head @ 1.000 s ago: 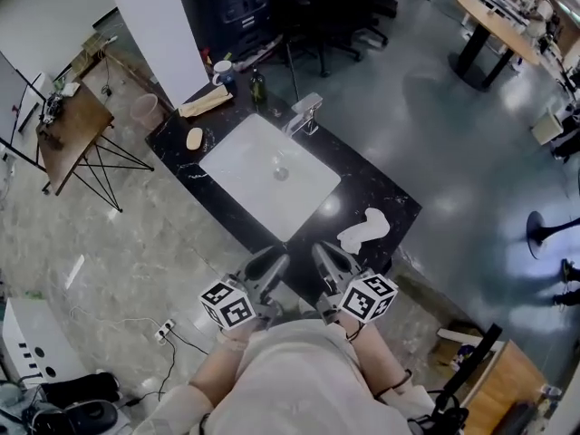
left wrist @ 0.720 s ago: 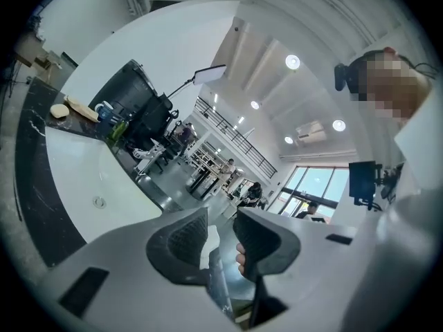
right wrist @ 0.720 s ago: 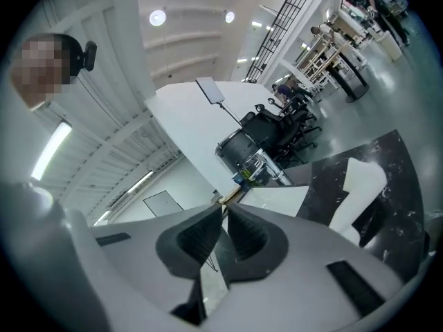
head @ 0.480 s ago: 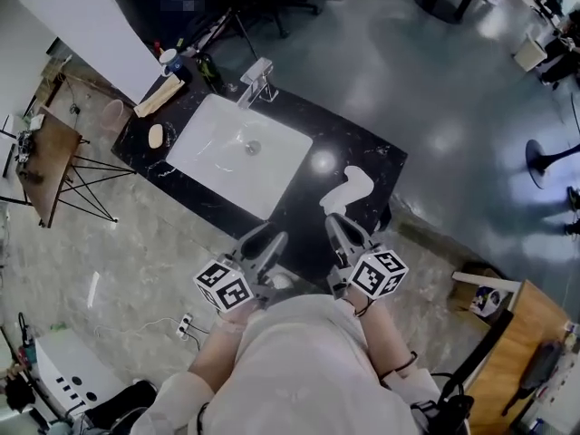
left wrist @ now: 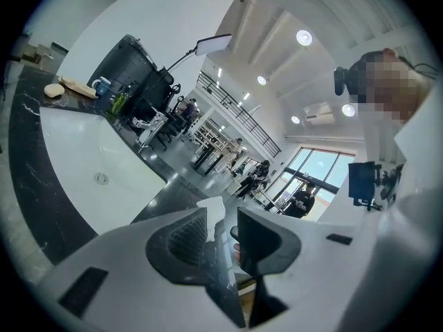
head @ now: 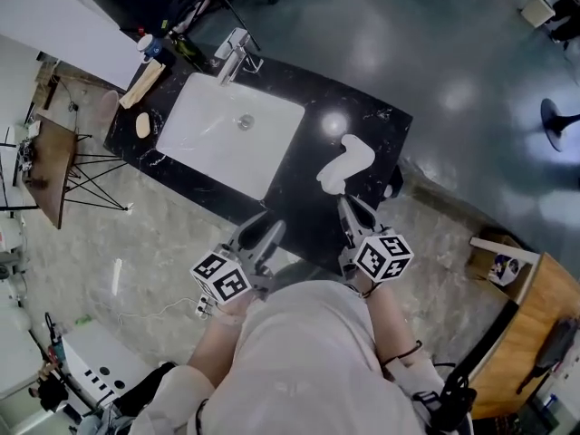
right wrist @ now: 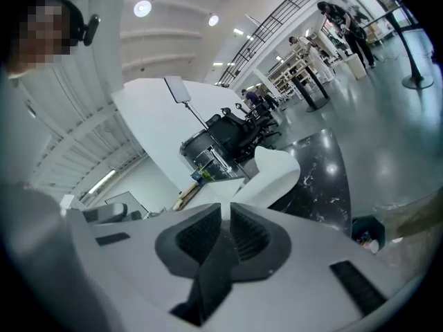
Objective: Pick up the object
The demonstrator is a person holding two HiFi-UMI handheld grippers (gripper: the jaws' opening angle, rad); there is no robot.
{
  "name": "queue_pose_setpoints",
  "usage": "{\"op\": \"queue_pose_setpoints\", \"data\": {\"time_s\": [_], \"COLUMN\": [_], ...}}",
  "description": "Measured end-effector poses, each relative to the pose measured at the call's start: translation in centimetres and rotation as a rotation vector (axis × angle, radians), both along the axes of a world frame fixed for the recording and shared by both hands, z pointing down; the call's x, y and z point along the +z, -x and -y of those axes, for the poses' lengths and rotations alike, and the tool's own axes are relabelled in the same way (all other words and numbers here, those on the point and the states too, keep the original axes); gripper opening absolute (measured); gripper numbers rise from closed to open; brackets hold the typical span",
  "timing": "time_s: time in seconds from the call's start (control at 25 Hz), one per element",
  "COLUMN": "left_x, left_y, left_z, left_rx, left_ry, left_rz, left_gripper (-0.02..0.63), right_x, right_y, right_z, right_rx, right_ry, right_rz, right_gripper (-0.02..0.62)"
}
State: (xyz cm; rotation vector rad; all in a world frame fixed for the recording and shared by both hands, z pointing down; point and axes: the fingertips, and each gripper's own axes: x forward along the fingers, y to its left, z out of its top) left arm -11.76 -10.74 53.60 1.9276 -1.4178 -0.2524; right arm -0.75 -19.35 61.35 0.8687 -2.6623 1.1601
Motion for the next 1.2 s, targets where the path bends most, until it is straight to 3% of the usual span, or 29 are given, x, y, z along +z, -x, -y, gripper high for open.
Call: {"op": "queue_pose_setpoints", "data": {"time_s": [0.24,0.4,0.52,0.68,1.2], "left_x": [1.8,2.6,2.8,2.7,3.3], "left_y": [-0.7,-1.0,-0.9,-0.7,0.1], "left_z": [-0.9,-2.0,-2.8,-3.6,-7.2], "left_rx": [-0.033,-0.066,-0.098,-0.156,-0.32], "left_ry": [0.032,0.047,0.072,0.12,0.088], "left_rz": [0.007,0.016,0.033,0.036,0.03], "left_gripper": [0.124,0.126,0.129,0.129,0.131], "right_x": [3.6,6.6,8.0,8.8,9.5], "right_y": [-0.7,0.0,0.4,1.3,3.7], "right_z": [1.2,1.2,1.2,1.2,2.3], "right_rx": [-0.05,-0.196,-0.264,-0.326,-0.415], "right_ry": [-0.079,-0.161,-0.2,-0.23,-0.289], "right_rz": [-0.185,-0.403,-0.501,-0.559,-0.624], "right_gripper": [0.035,0.192,0.227,0.245,0.278]}}
